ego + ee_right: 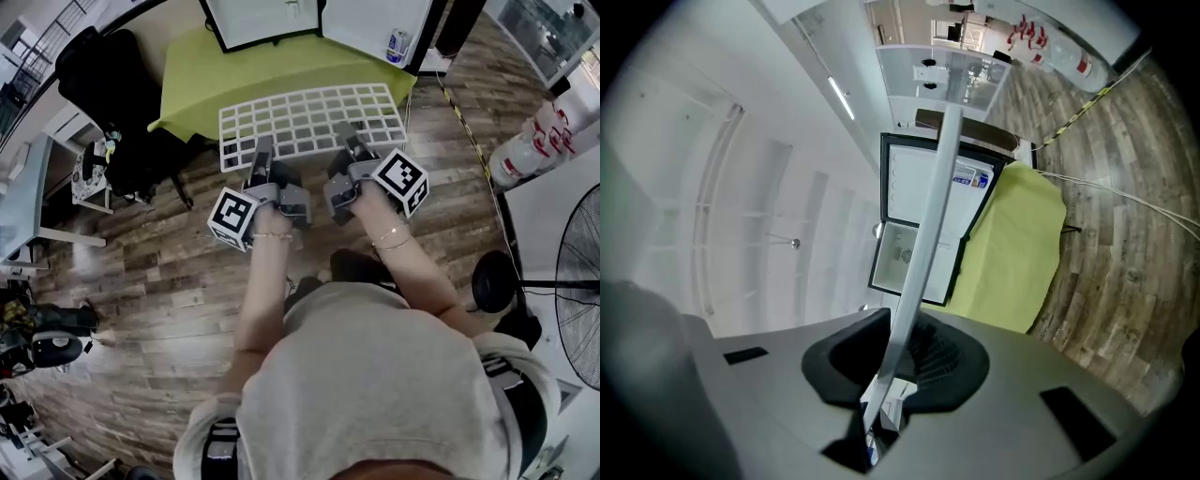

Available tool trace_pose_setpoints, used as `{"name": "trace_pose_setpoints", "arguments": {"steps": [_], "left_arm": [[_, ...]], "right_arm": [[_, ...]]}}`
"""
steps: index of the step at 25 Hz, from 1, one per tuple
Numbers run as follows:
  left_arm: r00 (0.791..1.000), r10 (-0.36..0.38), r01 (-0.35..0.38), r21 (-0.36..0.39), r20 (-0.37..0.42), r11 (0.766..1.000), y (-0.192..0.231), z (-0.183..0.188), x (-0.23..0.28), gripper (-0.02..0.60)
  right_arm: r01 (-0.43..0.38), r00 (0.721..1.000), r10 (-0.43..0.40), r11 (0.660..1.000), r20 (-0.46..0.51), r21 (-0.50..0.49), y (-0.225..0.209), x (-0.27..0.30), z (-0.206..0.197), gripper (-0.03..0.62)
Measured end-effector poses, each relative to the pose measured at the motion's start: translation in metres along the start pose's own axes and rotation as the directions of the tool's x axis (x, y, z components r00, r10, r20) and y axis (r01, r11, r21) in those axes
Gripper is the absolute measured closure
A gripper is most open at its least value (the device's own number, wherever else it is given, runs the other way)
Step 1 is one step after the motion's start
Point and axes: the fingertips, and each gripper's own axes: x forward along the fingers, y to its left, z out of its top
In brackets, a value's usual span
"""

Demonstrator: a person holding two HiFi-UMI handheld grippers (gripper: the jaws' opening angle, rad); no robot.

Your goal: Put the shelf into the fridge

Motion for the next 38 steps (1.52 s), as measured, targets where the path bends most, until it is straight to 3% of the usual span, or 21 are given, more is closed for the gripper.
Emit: {"name": "trace_pose_setpoints", "arguments": {"steps": [7,18,26,32,38], "left_arm": [[1.0,0.012,-0.012,-0.004,-0.008,1.0,0.011,-0.001,-0.001,0.548],[0.998,0.063,-0.063,-0.014,0.017,0.998,0.038,0.033,0.057,0.548],[0.996,0.048,-0.048,-0.003,0.08,0.999,0.055,0.038,0.079,0.546],[0.992,0.04,-0.037,-0.025,0.122,0.999,0.048,0.076,0.168,0.546],[0.991,0.053,-0.045,-0.063,0.119,0.997,0.063,0.066,0.209,0.548]], "right_arm": [[0.007,1.0,-0.007,0.999,0.002,0.047,-0.012,-0.002,-0.002,0.545],[0.045,0.999,-0.044,0.994,-0.019,0.1,-0.033,0.072,-0.001,0.549],[-0.016,0.999,0.02,0.989,-0.03,0.148,-0.043,0.109,0.009,0.56],[-0.016,0.997,0.026,0.991,-0.072,0.135,-0.024,0.206,0.035,0.56],[-0.007,0.998,0.016,0.989,-0.061,0.146,-0.037,0.236,0.064,0.562]]}}
